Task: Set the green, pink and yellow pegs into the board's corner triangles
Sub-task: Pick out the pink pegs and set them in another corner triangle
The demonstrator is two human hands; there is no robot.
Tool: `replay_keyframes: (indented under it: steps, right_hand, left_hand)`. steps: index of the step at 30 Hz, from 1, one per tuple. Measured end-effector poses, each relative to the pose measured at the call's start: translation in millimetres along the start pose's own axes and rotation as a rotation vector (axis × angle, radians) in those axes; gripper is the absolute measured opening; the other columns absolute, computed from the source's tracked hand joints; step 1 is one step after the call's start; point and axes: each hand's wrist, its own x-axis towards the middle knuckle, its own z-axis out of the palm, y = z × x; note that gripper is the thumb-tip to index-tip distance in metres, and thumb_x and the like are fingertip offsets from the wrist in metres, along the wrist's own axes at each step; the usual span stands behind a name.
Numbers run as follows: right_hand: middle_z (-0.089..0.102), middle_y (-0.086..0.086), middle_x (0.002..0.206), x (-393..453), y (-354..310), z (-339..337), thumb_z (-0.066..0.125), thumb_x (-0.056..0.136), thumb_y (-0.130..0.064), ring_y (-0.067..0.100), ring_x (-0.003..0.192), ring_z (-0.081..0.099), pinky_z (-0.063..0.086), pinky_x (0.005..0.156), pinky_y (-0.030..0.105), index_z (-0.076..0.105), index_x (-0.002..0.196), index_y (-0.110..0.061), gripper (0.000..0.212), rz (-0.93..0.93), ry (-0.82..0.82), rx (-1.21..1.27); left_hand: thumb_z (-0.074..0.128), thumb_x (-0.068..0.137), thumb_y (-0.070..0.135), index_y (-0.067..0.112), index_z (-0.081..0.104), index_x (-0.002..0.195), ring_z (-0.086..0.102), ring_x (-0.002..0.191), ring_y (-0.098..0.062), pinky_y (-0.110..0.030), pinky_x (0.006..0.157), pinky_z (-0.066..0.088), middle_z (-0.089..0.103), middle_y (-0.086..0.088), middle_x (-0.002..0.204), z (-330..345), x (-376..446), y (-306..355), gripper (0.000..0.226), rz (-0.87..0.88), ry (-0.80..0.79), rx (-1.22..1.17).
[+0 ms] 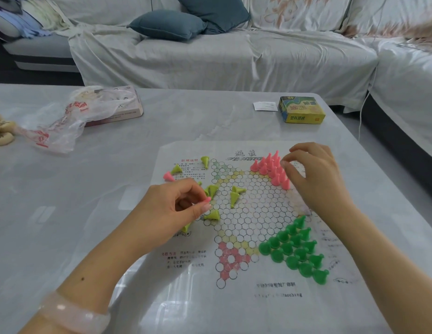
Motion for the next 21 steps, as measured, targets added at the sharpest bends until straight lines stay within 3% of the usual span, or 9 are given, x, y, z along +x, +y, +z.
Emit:
replay_keyframes:
  steps: [3,7,11,14,17,19,21]
  right_hand:
    - [0.061,-0.003,0.097,1,-21,-15,0.054,0.088,-0.022,0.017,0.101,0.051,0.029,0.083,0.019,0.067,0.090,-0.013,0.016,-0.033,0.062,0.152]
    - [0.055,-0.029,0.091,-8,-60,-25,0.046,0.083,-0.041,-0.006,0.095,0.053,0.041,0.086,0.015,0.062,0.097,-0.034,0.022,-0.225,-0.306,0.398]
    - [0.059,-0.026,0.089,-15,-75,-14,0.054,0.085,-0.035,-0.005,0.092,0.055,0.043,0.082,0.014,0.067,0.098,-0.028,0.020,-0.338,-0.371,0.478]
    - [0.059,-0.026,0.085,-16,-79,-11,0.058,0.083,-0.029,-0.003,0.088,0.055,0.043,0.078,0.015,0.069,0.094,-0.024,0.017,-0.342,-0.378,0.509]
    - [0.058,-0.025,0.083,-16,-83,-9,0.061,0.083,-0.028,-0.002,0.087,0.055,0.044,0.078,0.016,0.070,0.091,-0.022,0.013,-0.344,-0.366,0.515]
    - [0.059,-0.025,0.083,-14,-83,-10,0.060,0.084,-0.027,-0.002,0.087,0.056,0.045,0.079,0.016,0.068,0.090,-0.025,0.010,-0.304,-0.346,0.515]
    - [0.059,-0.025,0.083,-8,-78,-12,0.057,0.083,-0.027,-0.007,0.084,0.056,0.046,0.078,0.011,0.064,0.085,-0.034,0.009,-0.215,-0.311,0.522]
  left_hand:
    - [0.068,0.076,0.028,0.025,0.063,0.080,0.065,0.071,-0.003,-0.012,0.068,0.051,0.070,0.016,0.080,4,0,4,0.007,-0.001,0.038,-0.017]
    - [0.072,0.073,0.026,0.018,0.051,0.076,0.063,0.061,-0.010,-0.020,0.064,0.049,0.072,0.004,0.073,9,3,10,0.023,-0.037,0.085,-0.099]
    - [0.072,0.070,0.024,0.016,0.046,0.073,0.059,0.053,-0.004,-0.011,0.055,0.043,0.071,0.000,0.067,8,2,16,0.027,-0.049,0.042,-0.201]
    - [0.072,0.072,0.021,0.017,0.046,0.073,0.059,0.051,-0.004,-0.011,0.052,0.043,0.071,-0.003,0.068,8,2,15,0.027,-0.036,0.029,-0.189]
    - [0.071,0.067,0.031,0.021,0.049,0.076,0.060,0.054,-0.007,-0.013,0.052,0.043,0.072,0.000,0.069,3,1,14,0.026,-0.042,0.002,-0.181]
    - [0.070,0.064,0.036,0.025,0.056,0.081,0.061,0.058,-0.006,-0.017,0.053,0.047,0.072,0.005,0.070,-7,3,9,0.024,-0.061,0.022,-0.171]
    - [0.071,0.071,0.028,0.027,0.062,0.080,0.060,0.061,-0.002,-0.017,0.063,0.051,0.070,0.013,0.073,-22,6,-2,0.013,-0.039,0.116,-0.029]
